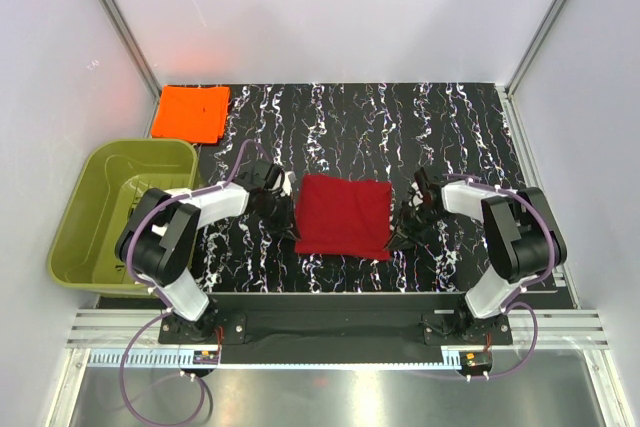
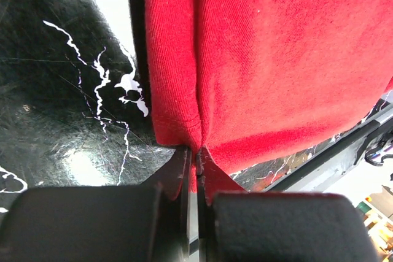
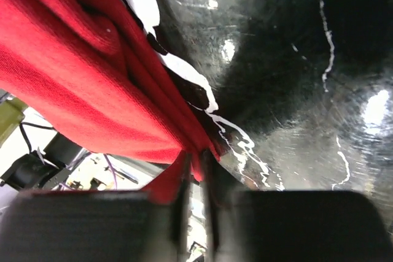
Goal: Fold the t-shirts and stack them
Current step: Fold the tshirt
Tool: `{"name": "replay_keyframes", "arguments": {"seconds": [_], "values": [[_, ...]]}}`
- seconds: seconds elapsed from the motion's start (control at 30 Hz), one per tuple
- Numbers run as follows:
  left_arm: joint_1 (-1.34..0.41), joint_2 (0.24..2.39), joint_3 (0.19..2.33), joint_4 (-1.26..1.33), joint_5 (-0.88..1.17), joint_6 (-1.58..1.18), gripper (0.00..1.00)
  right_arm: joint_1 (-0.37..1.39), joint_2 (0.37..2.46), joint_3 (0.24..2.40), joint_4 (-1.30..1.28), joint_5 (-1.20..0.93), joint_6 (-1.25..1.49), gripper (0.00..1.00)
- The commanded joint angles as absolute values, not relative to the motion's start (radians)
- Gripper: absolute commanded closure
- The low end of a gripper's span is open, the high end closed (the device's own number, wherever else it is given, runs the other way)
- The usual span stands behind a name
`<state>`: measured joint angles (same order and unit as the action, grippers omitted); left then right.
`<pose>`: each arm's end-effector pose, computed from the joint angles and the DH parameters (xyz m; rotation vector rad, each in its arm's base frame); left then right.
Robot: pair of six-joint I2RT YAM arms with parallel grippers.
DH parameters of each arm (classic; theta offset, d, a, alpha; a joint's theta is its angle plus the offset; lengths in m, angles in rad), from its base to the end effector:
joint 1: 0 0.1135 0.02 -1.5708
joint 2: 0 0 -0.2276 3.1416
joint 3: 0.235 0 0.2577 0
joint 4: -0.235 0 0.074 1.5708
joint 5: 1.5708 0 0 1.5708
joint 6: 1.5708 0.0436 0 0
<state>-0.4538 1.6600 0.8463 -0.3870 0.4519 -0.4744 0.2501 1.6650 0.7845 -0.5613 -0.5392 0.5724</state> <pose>0.2586 -0.1473 0.0937 0.0948 2.8977 -0.8381 0.2479 0.0864 0.0746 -0.4186 -2.9009 -0.8179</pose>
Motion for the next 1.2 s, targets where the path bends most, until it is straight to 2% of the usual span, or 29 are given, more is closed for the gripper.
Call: {"name": "replay_keyframes", "arguments": {"seconds": [0.0,0.03,0.07,0.13,0.17,0.23,0.37,0.47,0.5,0.57,0.67,0.8,0.93,1.17], "values": [[-0.454,1.643,0.841,-0.422,0.402,-0.462,0.81,0.256,1.625,0.796,-0.590,-0.462,0.560,0.77],[-0.456,1.619,0.851,-0.434,0.402,-0.454,0.70,0.258,1.617,0.830,-0.607,-0.447,0.549,0.59],[-0.456,1.602,0.856,-0.458,0.400,-0.451,0.59,0.256,1.608,0.853,-0.645,-0.427,0.528,0.51],[-0.456,1.542,0.885,-0.488,0.393,-0.442,0.50,0.256,1.588,0.920,-0.676,-0.370,0.508,0.41],[-0.456,1.526,0.899,-0.520,0.390,-0.434,0.45,0.255,1.588,0.943,-0.692,-0.358,0.488,0.31],[-0.456,1.503,0.960,-0.549,0.384,-0.411,0.41,0.255,1.615,0.992,-0.696,-0.333,0.479,0.28],[-0.453,1.541,1.092,-0.580,0.322,-0.354,0.39,0.244,1.707,1.169,-0.706,-0.316,0.451,0.32],[-0.439,1.630,1.204,-0.560,0.292,-0.315,0.40,0.232,1.784,1.271,-0.704,-0.321,0.437,0.44],[-0.430,1.655,1.228,-0.545,0.288,-0.305,0.41,0.224,1.825,1.296,-0.709,-0.324,0.436,0.51],[-0.420,1.725,1.282,-0.499,0.267,-0.290,0.47,0.216,1.864,1.354,-0.701,-0.339,0.433,0.57],[-0.394,1.828,1.354,-0.470,0.255,-0.287,0.54,0.212,1.930,1.416,-0.701,-0.356,0.439,0.59],[-0.371,1.943,1.439,-0.474,0.287,-0.301,0.52,0.207,1.989,1.463,-0.727,-0.336,0.445,0.59],[-0.370,1.982,1.488,-0.469,0.298,-0.321,0.49,0.196,2.006,1.468,-0.715,-0.359,0.449,0.59],[-0.370,2.019,1.516,-0.459,0.314,-0.362,0.51,0.184,2.033,1.488,-0.710,-0.376,0.454,0.62]]}}
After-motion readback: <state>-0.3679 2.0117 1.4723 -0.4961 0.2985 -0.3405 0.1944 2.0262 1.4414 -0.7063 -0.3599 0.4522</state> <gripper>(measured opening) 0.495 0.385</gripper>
